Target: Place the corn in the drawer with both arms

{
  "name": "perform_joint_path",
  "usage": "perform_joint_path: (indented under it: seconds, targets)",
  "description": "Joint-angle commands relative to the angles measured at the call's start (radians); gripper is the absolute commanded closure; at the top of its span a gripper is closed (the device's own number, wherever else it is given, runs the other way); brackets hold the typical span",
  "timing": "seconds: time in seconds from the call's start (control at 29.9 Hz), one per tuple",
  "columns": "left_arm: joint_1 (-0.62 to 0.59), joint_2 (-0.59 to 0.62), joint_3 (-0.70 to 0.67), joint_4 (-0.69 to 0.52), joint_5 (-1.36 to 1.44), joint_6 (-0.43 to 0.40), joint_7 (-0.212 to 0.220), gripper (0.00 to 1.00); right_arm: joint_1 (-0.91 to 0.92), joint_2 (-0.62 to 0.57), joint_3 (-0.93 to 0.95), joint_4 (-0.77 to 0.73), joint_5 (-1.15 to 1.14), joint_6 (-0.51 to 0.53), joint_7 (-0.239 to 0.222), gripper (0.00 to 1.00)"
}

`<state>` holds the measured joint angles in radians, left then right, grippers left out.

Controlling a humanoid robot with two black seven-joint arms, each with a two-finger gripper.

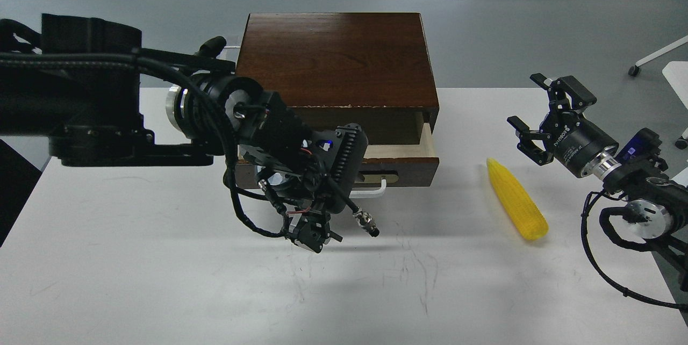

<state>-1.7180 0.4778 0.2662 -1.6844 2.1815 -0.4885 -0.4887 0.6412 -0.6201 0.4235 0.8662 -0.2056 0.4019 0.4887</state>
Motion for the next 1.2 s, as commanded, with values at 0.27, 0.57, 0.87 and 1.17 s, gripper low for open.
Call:
perform_joint_path:
  seconds: [0.27,0.57,0.87,1.17]
  targets:
    - [0.188,0.22,-0.291,0.058,-0.628,0.022,0.0,0.02,0.0,-0.004,0.031,-0.024,0.0,0.002,0.0,0.0]
    - [0.42,0.311,-0.377,0.163,-1.395,0.261,0.0,0.02,-0.002,-0.101,0.034,-0.006,0.0,0.028,0.0,0.0]
    - [0.586,0.315,-0.384,0.299,-1.959,0.324,0.0,0.02,-0.002,-0.153,0.023,-0.009,-0.002,0.087,0.0,0.0]
    - [0.869,0.222,-0.685,0.557,-2.039,0.067,0.0,0.02,0.031,-0.262,-0.026,0.019,-0.157,0.087,0.0,0.0]
